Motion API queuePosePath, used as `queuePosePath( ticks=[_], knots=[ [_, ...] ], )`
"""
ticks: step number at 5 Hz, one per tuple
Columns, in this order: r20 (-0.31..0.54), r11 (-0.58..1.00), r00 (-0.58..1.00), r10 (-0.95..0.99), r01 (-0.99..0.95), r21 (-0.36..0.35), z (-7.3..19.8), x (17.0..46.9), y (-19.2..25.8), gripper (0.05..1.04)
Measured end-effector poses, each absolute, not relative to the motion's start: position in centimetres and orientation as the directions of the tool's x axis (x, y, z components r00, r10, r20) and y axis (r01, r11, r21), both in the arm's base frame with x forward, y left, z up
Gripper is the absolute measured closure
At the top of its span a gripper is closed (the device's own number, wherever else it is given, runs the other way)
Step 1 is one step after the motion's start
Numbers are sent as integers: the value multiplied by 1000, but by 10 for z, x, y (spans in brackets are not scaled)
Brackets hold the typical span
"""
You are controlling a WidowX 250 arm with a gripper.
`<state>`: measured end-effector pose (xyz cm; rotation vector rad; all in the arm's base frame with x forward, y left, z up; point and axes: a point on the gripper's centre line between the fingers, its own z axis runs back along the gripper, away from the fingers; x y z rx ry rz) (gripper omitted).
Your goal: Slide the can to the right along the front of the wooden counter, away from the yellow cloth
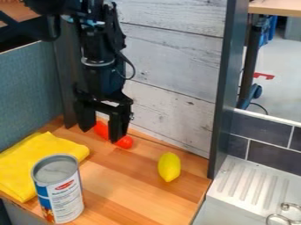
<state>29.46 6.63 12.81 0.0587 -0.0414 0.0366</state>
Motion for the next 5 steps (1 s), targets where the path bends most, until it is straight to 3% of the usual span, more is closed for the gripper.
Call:
queuePosePath(
  ticks=[2, 4, 5],
  knots=[
    [25, 997, 997, 76, -77, 28, 125, 301, 81, 79],
    [53, 986, 987, 154, -157, 62, 136, 299, 130, 79],
    [-54, 990, 993, 109, -104, 92, 131, 288, 161, 79]
  ],
)
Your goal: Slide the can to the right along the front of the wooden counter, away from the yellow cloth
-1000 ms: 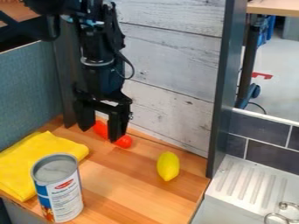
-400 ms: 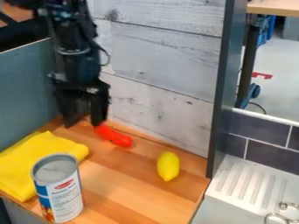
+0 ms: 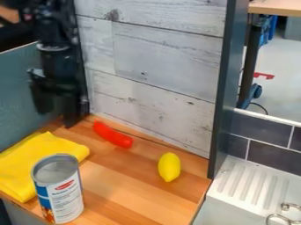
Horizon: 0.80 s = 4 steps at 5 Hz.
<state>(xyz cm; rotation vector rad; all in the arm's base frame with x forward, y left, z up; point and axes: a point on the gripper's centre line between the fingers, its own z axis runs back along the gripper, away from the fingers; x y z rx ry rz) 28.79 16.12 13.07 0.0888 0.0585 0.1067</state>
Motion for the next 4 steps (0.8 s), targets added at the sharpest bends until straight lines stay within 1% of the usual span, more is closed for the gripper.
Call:
queuePosePath(
  ticks=[1, 2, 3, 4],
  knots=[
    [-94, 986, 989, 111, -98, 136, 125, 273, 181, 79],
    [-123, 990, 991, 45, -27, 139, 121, 271, 184, 79],
    [-155, 993, 988, 25, -6, 117, 114, 256, 195, 79],
    [-206, 990, 979, 16, 12, 138, 102, 244, 203, 79]
  ],
)
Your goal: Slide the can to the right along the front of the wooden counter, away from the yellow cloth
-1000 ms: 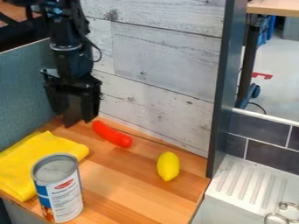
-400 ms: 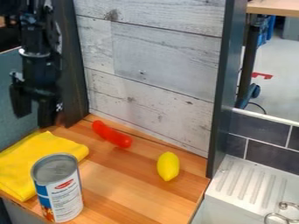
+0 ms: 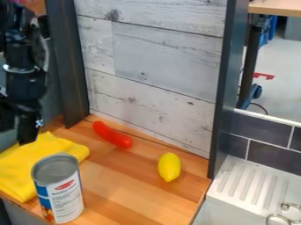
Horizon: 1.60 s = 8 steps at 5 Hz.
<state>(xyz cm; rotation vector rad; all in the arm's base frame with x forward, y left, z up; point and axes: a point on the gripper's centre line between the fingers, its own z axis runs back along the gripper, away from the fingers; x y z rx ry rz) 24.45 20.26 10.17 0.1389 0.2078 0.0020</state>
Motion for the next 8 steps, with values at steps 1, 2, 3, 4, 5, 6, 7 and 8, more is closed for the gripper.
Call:
queuePosePath(
  ticks=[1, 2, 3, 4, 5, 6, 7, 8],
  knots=[
    [-219, 990, 975, 26, 6, 144, 99, 241, 203, 79],
    [-239, 990, 970, 39, -5, 144, 90, 234, 200, 79],
    [-286, 989, 956, 67, -26, 144, 82, 224, 202, 79],
    [-286, 991, 956, 66, -28, 133, 78, 221, 202, 79],
    [-276, 994, 960, 42, -11, 112, 69, 220, 197, 79],
    [-238, 993, 971, 11, 17, 116, 57, 226, 187, 79],
    [-223, 989, 974, -42, 71, 126, 54, 238, 172, 79],
    [-164, 989, 983, -88, 105, 101, 54, 252, 143, 80]
  ],
)
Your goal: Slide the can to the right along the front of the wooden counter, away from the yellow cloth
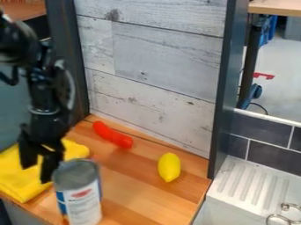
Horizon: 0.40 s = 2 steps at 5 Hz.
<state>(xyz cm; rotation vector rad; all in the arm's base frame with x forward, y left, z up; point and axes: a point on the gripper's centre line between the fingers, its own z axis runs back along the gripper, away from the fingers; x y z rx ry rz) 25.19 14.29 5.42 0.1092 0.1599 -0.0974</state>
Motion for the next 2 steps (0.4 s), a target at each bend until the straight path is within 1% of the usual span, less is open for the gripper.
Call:
queuePosePath(
  ticks=[1, 2],
  knots=[
    [-154, 982, 974, -166, 177, 63, 54, 270, 95, 81],
    [-142, 986, 979, -147, 156, 58, 58, 275, 64, 81]
  ],
)
